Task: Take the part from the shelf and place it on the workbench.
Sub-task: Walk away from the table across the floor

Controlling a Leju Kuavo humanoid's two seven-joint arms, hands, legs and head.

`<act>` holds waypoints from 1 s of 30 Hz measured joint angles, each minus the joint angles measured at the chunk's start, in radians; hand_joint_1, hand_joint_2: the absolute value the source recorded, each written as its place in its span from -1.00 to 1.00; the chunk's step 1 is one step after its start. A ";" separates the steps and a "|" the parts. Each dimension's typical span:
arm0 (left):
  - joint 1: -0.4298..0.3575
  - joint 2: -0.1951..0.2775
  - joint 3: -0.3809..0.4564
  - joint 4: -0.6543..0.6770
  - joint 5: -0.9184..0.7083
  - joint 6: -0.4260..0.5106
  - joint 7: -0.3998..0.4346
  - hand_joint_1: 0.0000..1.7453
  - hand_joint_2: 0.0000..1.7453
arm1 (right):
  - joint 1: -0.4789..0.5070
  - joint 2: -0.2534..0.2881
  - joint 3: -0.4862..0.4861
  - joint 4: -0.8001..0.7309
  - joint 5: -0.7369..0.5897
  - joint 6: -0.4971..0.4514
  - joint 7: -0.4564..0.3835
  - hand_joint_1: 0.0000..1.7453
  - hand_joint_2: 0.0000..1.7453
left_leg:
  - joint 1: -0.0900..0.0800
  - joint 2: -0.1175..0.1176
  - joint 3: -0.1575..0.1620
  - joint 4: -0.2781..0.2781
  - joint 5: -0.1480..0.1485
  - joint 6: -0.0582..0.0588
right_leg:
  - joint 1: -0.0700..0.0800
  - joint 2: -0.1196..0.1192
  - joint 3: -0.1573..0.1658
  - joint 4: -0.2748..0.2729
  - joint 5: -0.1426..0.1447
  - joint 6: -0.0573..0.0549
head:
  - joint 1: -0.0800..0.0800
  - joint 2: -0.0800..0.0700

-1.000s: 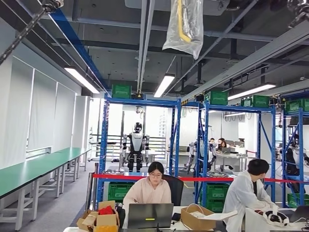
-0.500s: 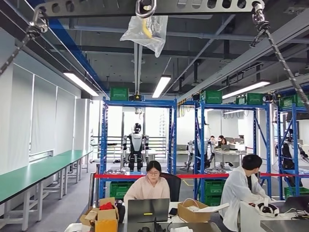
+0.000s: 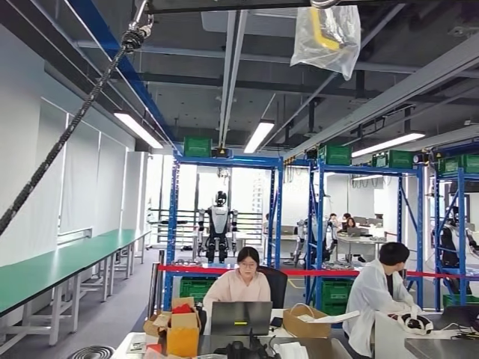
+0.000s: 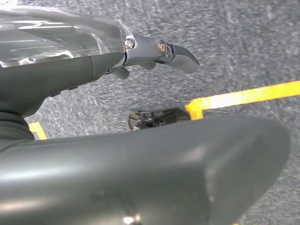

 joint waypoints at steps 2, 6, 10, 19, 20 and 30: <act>0.000 0.000 0.000 0.000 0.003 0.005 -0.001 -1.00 -1.00 | 0.002 0.005 0.004 0.014 0.008 -0.008 0.041 -1.00 -1.00 | -0.004 0.001 -0.034 0.001 0.025 0.000 | -0.003 0.001 0.026 0.041 0.020 0.001 | 0.000 0.000; 0.001 -0.001 0.000 0.000 0.015 0.010 0.002 -1.00 -1.00 | 0.002 0.010 0.007 0.026 0.006 -0.003 0.125 -1.00 -1.00 | -0.010 0.000 -0.082 0.002 0.066 -0.009 | 0.003 0.003 0.245 -0.223 0.081 -0.022 | 0.000 0.000; -0.001 -0.001 0.000 0.000 0.025 0.010 0.018 -1.00 -1.00 | 0.002 0.011 0.008 0.036 0.009 0.010 0.202 -1.00 -1.00 | -0.007 0.000 -0.099 0.009 0.088 -0.031 | 0.010 0.001 0.312 -0.348 0.068 -0.044 | 0.000 0.000; 0.003 -0.002 0.003 0.000 0.051 0.020 0.065 -1.00 -1.00 | 0.009 0.012 0.008 0.050 -0.004 0.075 0.356 -1.00 -1.00 | 0.001 -0.005 -0.092 0.200 -0.031 -0.050 | 0.016 -0.006 0.212 -0.302 0.115 -0.064 | 0.000 0.000; 0.002 -0.002 0.003 0.000 0.051 0.021 0.068 -1.00 -1.00 | 0.009 0.012 0.007 0.050 -0.009 0.083 0.365 -1.00 -1.00 | 0.000 -0.005 -0.048 0.131 -0.017 -0.047 | 0.017 -0.006 0.201 -0.290 0.114 -0.062 | 0.000 0.000; 0.003 -0.011 0.003 0.000 0.057 0.011 0.058 -1.00 -1.00 | 0.011 -0.001 0.001 0.051 -0.017 0.126 0.401 -1.00 1.00 | 0.006 -0.004 -0.016 0.013 0.006 -0.005 | 0.004 0.004 0.073 -0.017 -0.023 -0.006 | 0.000 0.000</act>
